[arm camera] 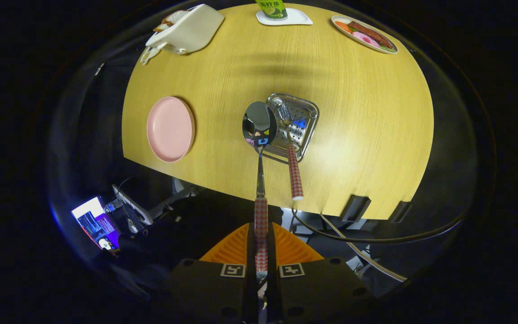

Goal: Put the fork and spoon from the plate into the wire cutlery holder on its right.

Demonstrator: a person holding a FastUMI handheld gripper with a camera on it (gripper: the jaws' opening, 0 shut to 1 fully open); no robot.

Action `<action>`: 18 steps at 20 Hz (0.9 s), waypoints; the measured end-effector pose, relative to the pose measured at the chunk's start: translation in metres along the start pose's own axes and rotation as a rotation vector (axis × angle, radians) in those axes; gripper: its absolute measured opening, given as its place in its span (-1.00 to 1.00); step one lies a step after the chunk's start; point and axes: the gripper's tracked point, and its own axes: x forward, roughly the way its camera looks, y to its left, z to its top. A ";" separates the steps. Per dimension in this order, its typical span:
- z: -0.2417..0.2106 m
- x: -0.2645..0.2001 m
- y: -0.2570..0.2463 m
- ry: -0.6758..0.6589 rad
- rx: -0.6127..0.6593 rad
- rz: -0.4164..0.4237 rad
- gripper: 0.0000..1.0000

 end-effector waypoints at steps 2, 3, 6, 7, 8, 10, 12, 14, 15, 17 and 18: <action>-0.002 0.002 -0.008 0.108 -0.007 -0.021 -0.75; 0.001 0.004 -0.011 0.146 -0.007 -0.035 -0.75; 0.009 0.005 -0.016 0.257 0.006 -0.043 -0.75; 0.008 0.009 -0.020 0.302 0.014 -0.044 -0.75; 0.008 0.008 -0.024 0.353 0.020 -0.055 -0.76; 0.015 0.011 -0.031 0.400 0.026 -0.074 -0.75; 0.027 0.014 -0.035 0.419 0.024 -0.074 -0.76; 0.033 0.018 -0.036 0.446 0.024 -0.078 -0.75; 0.037 0.021 -0.038 0.455 0.020 -0.080 -0.75; 0.050 0.028 -0.034 0.455 0.021 -0.071 -0.76; 0.053 0.028 -0.033 0.456 0.020 -0.068 -0.76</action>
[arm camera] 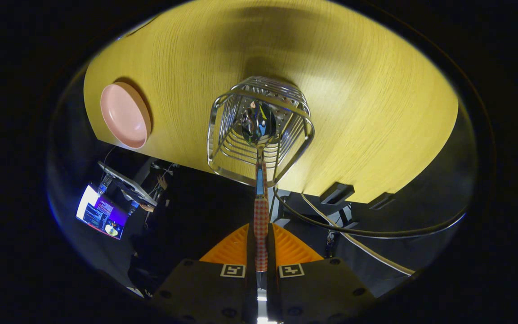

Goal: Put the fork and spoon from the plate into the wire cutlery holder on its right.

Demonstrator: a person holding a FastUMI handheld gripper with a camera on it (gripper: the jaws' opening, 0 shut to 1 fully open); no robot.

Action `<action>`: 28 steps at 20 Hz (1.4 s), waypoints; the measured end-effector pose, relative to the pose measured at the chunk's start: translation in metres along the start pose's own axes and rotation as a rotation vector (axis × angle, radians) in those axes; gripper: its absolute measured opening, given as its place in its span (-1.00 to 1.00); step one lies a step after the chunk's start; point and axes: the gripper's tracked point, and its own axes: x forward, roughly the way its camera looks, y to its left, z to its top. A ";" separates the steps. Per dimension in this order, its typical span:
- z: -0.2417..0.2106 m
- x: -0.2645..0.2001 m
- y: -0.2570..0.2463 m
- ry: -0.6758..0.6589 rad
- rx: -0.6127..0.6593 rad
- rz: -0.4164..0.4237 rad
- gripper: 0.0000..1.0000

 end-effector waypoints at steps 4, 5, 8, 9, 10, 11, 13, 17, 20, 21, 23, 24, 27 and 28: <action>0.015 0.006 -0.003 -0.009 -0.008 0.006 -0.73; 0.019 0.004 -0.001 -0.025 -0.018 0.010 -0.73; 0.021 0.000 -0.001 -0.081 -0.062 0.035 -0.64; 0.020 -0.001 0.000 -0.109 -0.079 0.042 -0.58; 0.019 -0.004 0.002 -0.146 -0.099 0.059 -0.32; 0.018 -0.006 0.003 -0.191 -0.120 0.076 -0.06; 0.015 -0.010 0.008 -0.297 -0.158 0.109 0.47; 0.006 -0.027 0.025 -0.523 -0.205 0.159 0.80; -0.007 -0.043 0.033 -0.703 -0.234 0.186 0.95; -0.005 -0.049 0.035 -0.781 -0.238 0.178 0.95; 0.003 -0.063 0.028 -0.946 -0.228 0.139 0.98; 0.007 -0.073 0.026 -1.029 -0.219 0.120 0.99; 0.007 -0.111 0.033 -1.292 -0.179 0.105 0.98; 0.002 -0.126 0.041 -1.370 -0.173 0.125 0.98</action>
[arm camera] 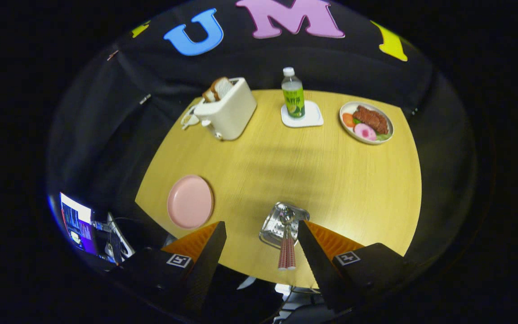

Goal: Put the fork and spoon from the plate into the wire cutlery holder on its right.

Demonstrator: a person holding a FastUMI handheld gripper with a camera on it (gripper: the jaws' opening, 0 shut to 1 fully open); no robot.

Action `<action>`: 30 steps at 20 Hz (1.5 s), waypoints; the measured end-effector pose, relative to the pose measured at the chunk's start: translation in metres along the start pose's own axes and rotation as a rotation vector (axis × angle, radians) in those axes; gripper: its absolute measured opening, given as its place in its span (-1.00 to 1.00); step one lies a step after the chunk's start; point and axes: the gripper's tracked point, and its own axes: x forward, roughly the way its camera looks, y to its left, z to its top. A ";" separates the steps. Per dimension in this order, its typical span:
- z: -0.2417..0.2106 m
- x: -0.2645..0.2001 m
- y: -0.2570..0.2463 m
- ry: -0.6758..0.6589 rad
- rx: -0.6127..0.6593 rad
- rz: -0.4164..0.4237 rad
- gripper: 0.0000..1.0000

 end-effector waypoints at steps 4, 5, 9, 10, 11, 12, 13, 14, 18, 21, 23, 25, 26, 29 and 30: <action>0.034 -0.026 0.013 -0.243 -0.001 -0.026 0.98; 0.047 -0.037 0.019 -0.322 0.000 -0.029 0.98; 0.087 -0.092 0.015 -0.604 -0.090 -0.154 0.98; 0.092 -0.099 0.015 -0.634 -0.128 -0.189 0.97; 0.091 -0.101 0.015 -0.643 -0.155 -0.219 0.98; 0.092 -0.106 0.015 -0.649 -0.166 -0.228 0.97; 0.094 -0.112 0.019 -0.654 -0.162 -0.217 0.98; 0.096 -0.114 0.023 -0.654 -0.162 -0.200 0.98; 0.099 -0.114 0.030 -0.662 -0.215 -0.157 0.99; 0.097 -0.114 0.034 -0.676 -0.273 -0.143 0.99; 0.095 -0.116 0.042 -0.699 -0.289 -0.116 0.99; 0.090 -0.117 0.048 -0.707 -0.301 -0.086 0.99; 0.088 -0.119 0.050 -0.708 -0.305 -0.071 0.98; 0.087 -0.124 0.052 -0.708 -0.311 -0.046 0.98; 0.088 -0.126 0.052 -0.713 -0.309 -0.038 0.98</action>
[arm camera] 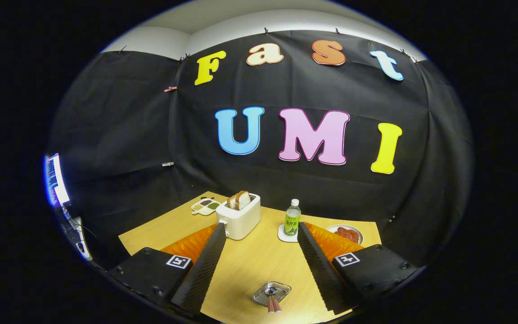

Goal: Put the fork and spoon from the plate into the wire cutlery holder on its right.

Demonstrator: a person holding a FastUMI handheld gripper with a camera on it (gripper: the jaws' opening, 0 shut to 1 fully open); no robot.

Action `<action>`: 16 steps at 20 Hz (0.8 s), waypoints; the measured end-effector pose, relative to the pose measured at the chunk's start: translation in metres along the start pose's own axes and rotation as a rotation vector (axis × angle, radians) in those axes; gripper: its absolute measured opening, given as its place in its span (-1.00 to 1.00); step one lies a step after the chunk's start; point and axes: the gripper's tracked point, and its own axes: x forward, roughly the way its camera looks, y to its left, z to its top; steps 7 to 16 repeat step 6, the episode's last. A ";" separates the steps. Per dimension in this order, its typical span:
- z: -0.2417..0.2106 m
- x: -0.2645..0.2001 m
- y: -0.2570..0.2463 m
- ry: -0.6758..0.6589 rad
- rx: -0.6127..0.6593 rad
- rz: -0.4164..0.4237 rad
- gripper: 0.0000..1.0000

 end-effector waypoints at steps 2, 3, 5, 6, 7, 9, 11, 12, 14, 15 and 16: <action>0.000 0.000 0.001 0.000 0.000 0.005 0.98; -0.002 -0.001 0.000 0.007 -0.004 0.004 0.98; -0.002 -0.004 0.003 0.002 -0.001 0.011 0.98; -0.002 -0.004 0.005 0.003 0.001 0.016 0.99; -0.002 -0.004 0.005 0.003 0.001 0.016 0.99; -0.002 -0.004 0.005 0.003 0.001 0.016 0.99; -0.002 -0.004 0.005 0.003 0.001 0.016 0.99; -0.002 -0.004 0.005 0.003 0.001 0.016 0.99; -0.002 -0.004 0.005 0.003 0.001 0.016 0.99; -0.002 -0.004 0.005 0.003 0.001 0.016 0.99; -0.002 -0.004 0.005 0.003 0.001 0.016 0.99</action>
